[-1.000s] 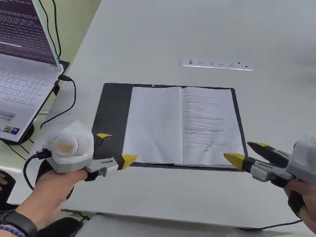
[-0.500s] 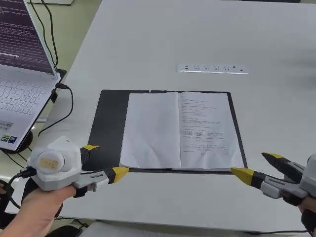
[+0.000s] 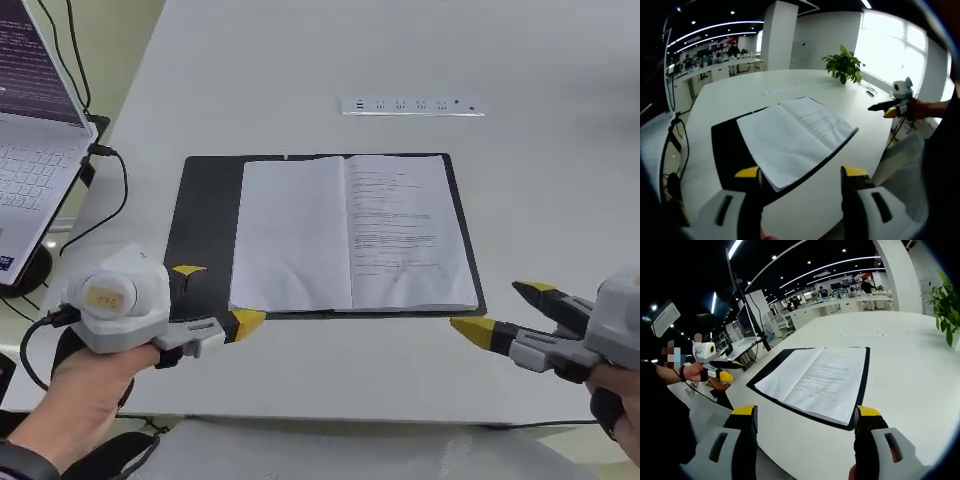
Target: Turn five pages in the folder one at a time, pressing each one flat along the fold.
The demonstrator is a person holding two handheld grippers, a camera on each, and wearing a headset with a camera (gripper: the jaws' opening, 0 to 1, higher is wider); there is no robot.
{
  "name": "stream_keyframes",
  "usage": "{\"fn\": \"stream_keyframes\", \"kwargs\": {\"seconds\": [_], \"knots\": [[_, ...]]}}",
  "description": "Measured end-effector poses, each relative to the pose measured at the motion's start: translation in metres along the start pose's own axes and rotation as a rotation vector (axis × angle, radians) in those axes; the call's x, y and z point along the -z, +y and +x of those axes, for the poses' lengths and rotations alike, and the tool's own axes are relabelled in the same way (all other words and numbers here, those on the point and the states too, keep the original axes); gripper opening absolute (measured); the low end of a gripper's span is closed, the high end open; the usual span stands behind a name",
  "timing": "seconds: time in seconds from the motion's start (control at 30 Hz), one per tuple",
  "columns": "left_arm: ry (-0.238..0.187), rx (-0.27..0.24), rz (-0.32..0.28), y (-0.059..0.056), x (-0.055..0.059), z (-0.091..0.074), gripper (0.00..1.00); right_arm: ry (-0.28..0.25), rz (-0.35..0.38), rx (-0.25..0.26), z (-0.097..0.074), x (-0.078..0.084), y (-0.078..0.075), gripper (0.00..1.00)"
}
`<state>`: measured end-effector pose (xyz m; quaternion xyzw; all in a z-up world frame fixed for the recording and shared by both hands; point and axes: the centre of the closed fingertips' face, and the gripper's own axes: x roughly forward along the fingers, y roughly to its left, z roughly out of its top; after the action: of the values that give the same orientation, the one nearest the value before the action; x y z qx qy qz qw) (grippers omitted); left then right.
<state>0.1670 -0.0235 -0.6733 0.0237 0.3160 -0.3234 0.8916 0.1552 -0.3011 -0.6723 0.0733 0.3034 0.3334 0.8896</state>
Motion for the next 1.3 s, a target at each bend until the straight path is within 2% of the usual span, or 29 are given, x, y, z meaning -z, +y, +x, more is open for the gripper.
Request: {"fn": "stream_keyframes", "kwargs": {"seconds": [0.27, 0.47, 0.6, 0.7, 0.87, 1.3], "knots": [[0.009, 0.024, 0.025, -0.011, -0.008, 0.014, 0.63, -0.004, 0.017, 0.001, -0.004, 0.004, 0.000, 0.78], [0.017, 0.072, 0.058, -0.026, -0.019, 0.034, 0.63, -0.008, 0.034, 0.000, -0.007, 0.006, -0.002, 0.77], [0.014, 0.100, 0.054, -0.033, -0.026, 0.051, 0.65, -0.005, 0.049, 0.002, -0.008, 0.010, -0.005, 0.77], [0.015, 0.125, 0.060, -0.042, -0.032, 0.064, 0.65, -0.002, 0.055, 0.005, -0.010, 0.012, -0.009, 0.76], [0.041, 0.173, 0.068, -0.057, -0.035, 0.085, 0.66, 0.004, 0.068, 0.015, -0.014, 0.017, -0.013, 0.76], [0.091, 0.263, 0.161, -0.095, -0.050, 0.131, 0.68, -0.012, 0.126, 0.038, -0.024, 0.024, -0.019, 0.75]]}}
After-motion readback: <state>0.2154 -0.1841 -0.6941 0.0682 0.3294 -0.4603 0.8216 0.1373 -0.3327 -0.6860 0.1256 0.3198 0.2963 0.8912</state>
